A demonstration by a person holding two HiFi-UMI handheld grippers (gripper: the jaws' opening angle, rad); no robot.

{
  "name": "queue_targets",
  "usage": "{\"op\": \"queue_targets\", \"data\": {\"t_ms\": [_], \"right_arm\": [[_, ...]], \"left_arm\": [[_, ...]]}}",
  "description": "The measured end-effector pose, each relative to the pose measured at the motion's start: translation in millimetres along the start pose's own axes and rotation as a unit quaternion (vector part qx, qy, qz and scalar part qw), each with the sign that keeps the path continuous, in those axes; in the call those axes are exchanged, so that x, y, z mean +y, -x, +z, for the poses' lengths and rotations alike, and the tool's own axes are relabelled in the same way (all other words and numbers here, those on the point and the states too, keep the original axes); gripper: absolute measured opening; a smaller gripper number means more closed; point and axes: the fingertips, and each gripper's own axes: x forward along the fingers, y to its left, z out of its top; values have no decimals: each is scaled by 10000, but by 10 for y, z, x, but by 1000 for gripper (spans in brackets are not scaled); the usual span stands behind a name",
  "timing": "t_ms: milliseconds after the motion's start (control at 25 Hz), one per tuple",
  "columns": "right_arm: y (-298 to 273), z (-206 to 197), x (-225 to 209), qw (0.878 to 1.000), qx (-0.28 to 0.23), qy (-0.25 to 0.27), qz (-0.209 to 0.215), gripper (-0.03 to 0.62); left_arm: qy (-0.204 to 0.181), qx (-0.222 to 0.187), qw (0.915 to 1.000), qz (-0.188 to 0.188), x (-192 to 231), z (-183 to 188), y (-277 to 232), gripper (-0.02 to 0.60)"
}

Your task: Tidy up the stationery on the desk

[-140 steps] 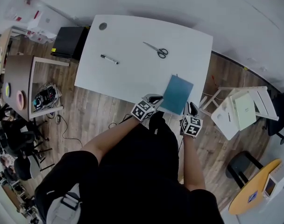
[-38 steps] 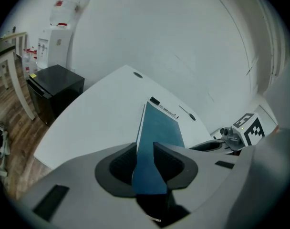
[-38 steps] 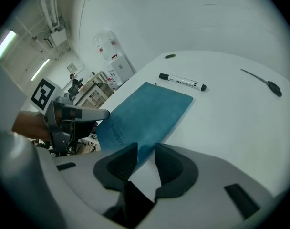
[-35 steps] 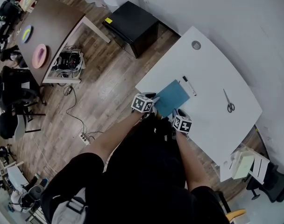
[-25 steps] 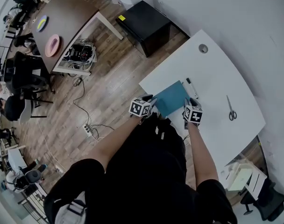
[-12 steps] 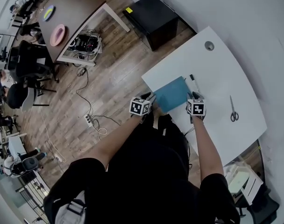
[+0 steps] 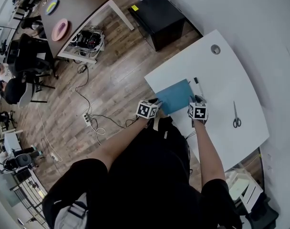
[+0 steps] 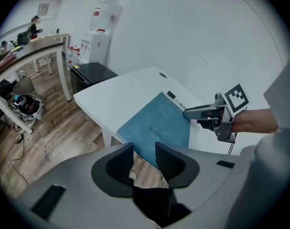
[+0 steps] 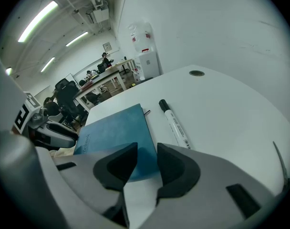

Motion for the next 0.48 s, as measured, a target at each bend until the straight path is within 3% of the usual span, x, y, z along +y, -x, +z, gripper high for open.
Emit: {"op": "queue_targets", "data": {"t_ms": [200, 320, 480], "right_arm": [[19, -65, 12, 9999, 7, -147, 13, 120], [32, -94, 66, 9999, -20, -119, -49, 120], [35, -95, 36, 9993, -37, -321, -170, 120]], "left_arm": [[-420, -7, 9990, -153, -80, 107, -24, 138], [-797, 207, 9964, -214, -157, 220, -60, 138], [-468, 578, 9968, -277, -213, 259, 5, 139]]}}
